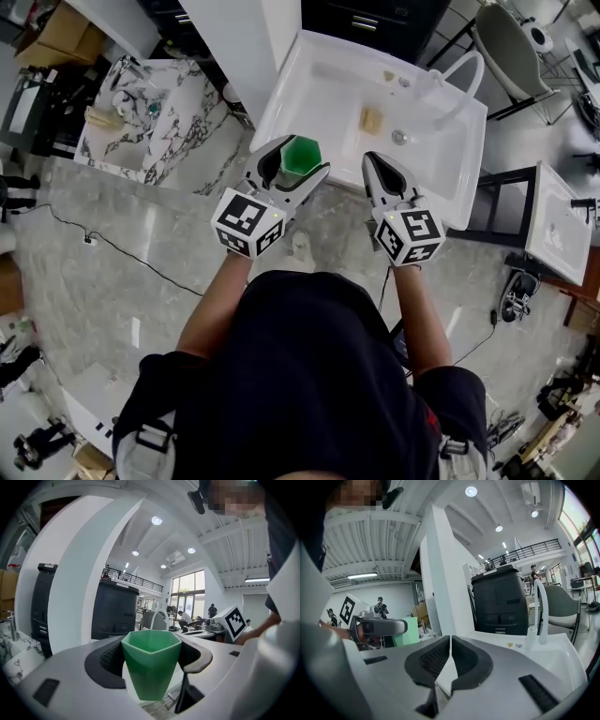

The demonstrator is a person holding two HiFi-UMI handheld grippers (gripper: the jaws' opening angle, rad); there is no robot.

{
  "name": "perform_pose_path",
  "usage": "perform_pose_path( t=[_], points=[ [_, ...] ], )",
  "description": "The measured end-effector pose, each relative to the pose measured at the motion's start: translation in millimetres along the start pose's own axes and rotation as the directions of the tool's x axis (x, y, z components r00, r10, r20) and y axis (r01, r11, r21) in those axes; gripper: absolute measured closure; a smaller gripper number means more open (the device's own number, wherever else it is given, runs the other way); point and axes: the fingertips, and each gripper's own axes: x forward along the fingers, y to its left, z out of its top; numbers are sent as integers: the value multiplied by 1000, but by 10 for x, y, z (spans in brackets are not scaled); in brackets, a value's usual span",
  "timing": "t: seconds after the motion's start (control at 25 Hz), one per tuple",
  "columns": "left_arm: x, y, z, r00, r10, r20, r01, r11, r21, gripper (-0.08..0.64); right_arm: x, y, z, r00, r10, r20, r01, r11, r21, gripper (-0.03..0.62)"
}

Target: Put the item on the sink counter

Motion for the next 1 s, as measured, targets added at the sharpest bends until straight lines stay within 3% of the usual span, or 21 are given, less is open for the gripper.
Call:
perform_pose_path(
  t=[0.4, 1.0],
  points=[
    [24, 358, -55, 999, -43, 13, 44, 998, -49, 242, 311, 21, 59, 999, -36, -20, 35, 999, -32, 552],
    [115, 328, -120, 997, -83, -8, 82, 996, -34, 242, 311, -78, -87, 997, -63, -48, 61, 998, -25, 552]
  ],
)
